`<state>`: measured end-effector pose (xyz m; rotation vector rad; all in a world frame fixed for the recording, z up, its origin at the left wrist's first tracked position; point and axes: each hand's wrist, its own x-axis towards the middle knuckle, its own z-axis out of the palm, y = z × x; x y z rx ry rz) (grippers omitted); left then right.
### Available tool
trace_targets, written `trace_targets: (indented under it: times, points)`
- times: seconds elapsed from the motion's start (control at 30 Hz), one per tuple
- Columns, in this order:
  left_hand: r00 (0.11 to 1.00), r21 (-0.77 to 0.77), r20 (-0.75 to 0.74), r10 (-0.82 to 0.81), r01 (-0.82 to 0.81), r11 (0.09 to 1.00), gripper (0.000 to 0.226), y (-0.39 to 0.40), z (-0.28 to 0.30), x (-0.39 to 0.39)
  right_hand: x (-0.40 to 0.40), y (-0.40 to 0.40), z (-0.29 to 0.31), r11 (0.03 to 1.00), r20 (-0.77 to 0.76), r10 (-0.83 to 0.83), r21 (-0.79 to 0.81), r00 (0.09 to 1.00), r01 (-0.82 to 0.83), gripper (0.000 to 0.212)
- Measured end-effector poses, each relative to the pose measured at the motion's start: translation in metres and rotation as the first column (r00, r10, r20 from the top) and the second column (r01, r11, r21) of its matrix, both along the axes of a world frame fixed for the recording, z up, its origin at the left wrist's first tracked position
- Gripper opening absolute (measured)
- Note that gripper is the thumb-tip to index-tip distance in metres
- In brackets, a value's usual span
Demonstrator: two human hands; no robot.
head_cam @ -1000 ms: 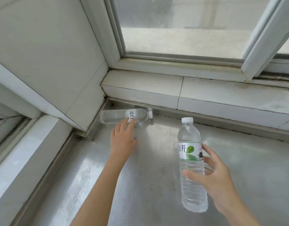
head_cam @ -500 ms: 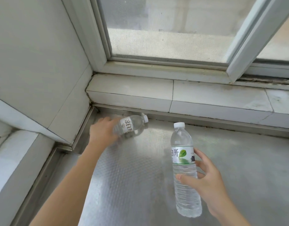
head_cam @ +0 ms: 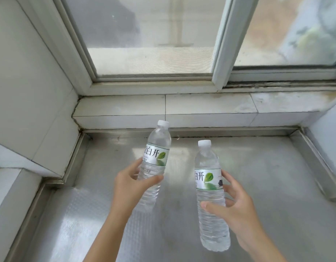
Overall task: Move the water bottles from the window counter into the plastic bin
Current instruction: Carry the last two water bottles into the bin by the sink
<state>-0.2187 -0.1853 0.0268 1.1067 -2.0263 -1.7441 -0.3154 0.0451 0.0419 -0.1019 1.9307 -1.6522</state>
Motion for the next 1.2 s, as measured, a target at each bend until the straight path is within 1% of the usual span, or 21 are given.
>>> trace_targets:
  times: [0.07,0.2,0.37,0.5,0.57,0.63,0.77,0.9,1.07,1.13,1.2]
  points:
    - [0.997,0.118,-0.055,-0.052,0.058,0.991,0.055,0.027,0.014,-0.003,0.005,0.020,0.007,0.999,-0.003,-0.051,-0.018,0.999,0.051,0.086]
    - [0.987,0.245,-0.089,-0.131,0.149,0.958,0.042,0.084,0.036,-0.009,0.019,0.070,0.017,0.982,-0.022,-0.183,-0.046,0.983,0.181,0.087]
    - [0.956,0.304,-0.113,-0.269,0.291,0.907,0.035,0.163,0.059,-0.014,0.043,0.147,0.023,0.930,-0.025,-0.361,-0.081,0.932,0.358,0.090]
    - [0.898,0.328,-0.136,-0.418,0.439,0.836,0.031,0.233,0.068,-0.009,0.072,0.217,0.028,0.851,-0.022,-0.520,-0.098,0.854,0.515,0.086]
    - [0.849,0.329,-0.144,-0.509,0.526,0.784,0.033,0.266,0.071,-0.002,0.091,0.255,0.030,0.804,-0.019,-0.590,-0.111,0.807,0.585,0.087]
    - [0.792,0.329,-0.163,-0.588,0.606,0.724,0.041,0.299,0.073,0.007,0.113,0.290,0.034,0.757,-0.014,-0.647,-0.125,0.762,0.641,0.089]
    - [0.682,0.337,-0.198,-0.704,0.722,0.604,0.041,0.363,0.075,0.030,0.160,0.356,0.043,0.672,-0.052,-0.739,-0.120,0.671,0.731,0.086]
    - [0.598,0.372,-0.206,-0.774,0.780,0.504,0.057,0.430,0.075,0.064,0.218,0.419,0.045,0.566,-0.088,-0.824,-0.108,0.559,0.817,0.083]
    - [0.455,0.360,-0.219,-0.863,0.860,0.362,0.064,0.517,0.080,0.117,0.304,0.493,0.045,0.415,-0.104,-0.909,-0.132,0.404,0.900,0.088]
    - [0.381,0.343,-0.223,-0.897,0.892,0.294,0.064,0.553,0.081,0.140,0.342,0.521,0.050,0.346,-0.103,-0.937,-0.161,0.333,0.924,0.088]
    - [0.289,0.329,-0.235,-0.928,0.922,0.203,0.060,0.586,0.086,0.163,0.378,0.547,0.054,0.275,-0.108,-0.960,-0.174,0.260,0.945,0.087]
